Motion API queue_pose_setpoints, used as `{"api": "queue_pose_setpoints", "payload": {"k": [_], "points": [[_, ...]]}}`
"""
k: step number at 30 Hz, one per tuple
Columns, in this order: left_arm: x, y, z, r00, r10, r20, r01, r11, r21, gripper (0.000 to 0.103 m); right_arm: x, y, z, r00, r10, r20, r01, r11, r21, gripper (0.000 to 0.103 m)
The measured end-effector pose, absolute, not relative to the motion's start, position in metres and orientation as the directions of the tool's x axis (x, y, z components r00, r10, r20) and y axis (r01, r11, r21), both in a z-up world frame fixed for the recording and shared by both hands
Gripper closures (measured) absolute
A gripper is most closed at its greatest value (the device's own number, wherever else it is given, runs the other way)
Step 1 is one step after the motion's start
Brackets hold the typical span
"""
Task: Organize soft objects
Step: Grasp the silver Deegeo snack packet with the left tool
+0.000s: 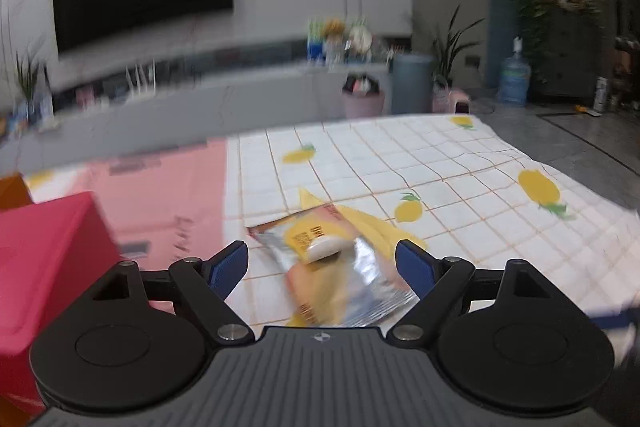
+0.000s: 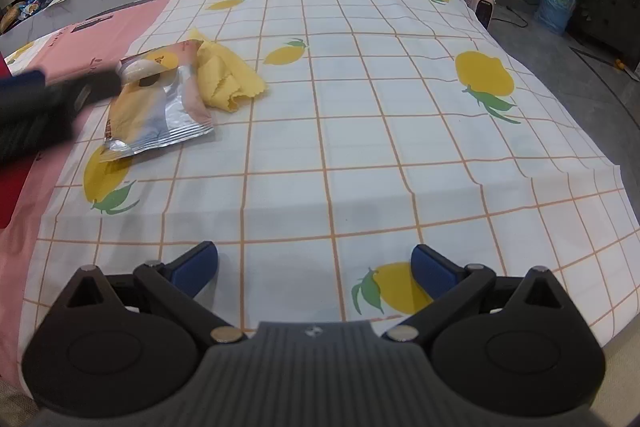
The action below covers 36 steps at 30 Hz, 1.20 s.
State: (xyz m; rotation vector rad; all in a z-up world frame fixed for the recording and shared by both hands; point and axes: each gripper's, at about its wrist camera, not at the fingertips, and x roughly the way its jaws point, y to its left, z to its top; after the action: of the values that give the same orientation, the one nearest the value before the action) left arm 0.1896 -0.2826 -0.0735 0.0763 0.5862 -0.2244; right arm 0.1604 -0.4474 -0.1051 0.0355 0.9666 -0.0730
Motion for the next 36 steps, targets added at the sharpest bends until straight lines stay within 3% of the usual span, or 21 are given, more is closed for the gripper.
{"api": "queue_pose_setpoints", "payload": {"k": [3,5,12,17,26,27,28,31,36], "points": [[0.234,-0.291,-0.069,0.677,-0.239,-0.696,0.218,0.968,-0.121,0.006,0.161,-0.447,-0.105,0.566,-0.046,-0.823,0.078,0.997,-0.003,0.002],[0.257,-0.292,-0.068,0.640,-0.249,-0.727,0.177,0.968,-0.176,0.010,0.161,-0.447,-0.105,0.562,-0.046,-0.826,0.077,0.997,-0.003,0.002],[0.310,-0.287,-0.084,0.520,-0.160,-0.839,-0.010,0.981,-0.193,0.011,0.164,-0.447,-0.104,0.557,-0.044,-0.829,0.074,0.997,-0.003,0.002],[0.316,-0.279,-0.093,0.491,-0.167,-0.855,-0.053,0.974,-0.220,0.010,0.165,-0.447,-0.104,0.559,-0.043,-0.828,0.072,0.997,-0.003,0.002],[0.307,-0.296,-0.107,0.474,0.016,-0.880,0.023,0.999,0.030,0.007,0.165,-0.446,-0.105,0.560,-0.042,-0.827,0.071,0.997,-0.003,0.002],[0.304,-0.287,-0.112,0.464,-0.005,-0.886,0.004,1.000,-0.004,0.007,0.164,-0.446,-0.105,0.560,-0.043,-0.828,0.072,0.997,-0.003,0.002],[0.297,-0.278,-0.111,0.495,-0.030,-0.868,-0.016,0.999,-0.044,0.016,0.164,-0.446,-0.104,0.560,-0.042,-0.828,0.072,0.997,-0.003,0.002],[0.269,-0.271,-0.113,0.548,-0.037,-0.836,0.060,0.998,-0.005,0.023,0.164,-0.446,-0.105,0.559,-0.038,-0.828,0.065,0.998,-0.002,0.002],[0.203,-0.254,-0.116,0.599,-0.110,-0.793,0.174,0.985,-0.005,0.024,0.164,-0.445,-0.105,0.557,-0.022,-0.830,0.038,0.999,-0.001,0.002]]}}
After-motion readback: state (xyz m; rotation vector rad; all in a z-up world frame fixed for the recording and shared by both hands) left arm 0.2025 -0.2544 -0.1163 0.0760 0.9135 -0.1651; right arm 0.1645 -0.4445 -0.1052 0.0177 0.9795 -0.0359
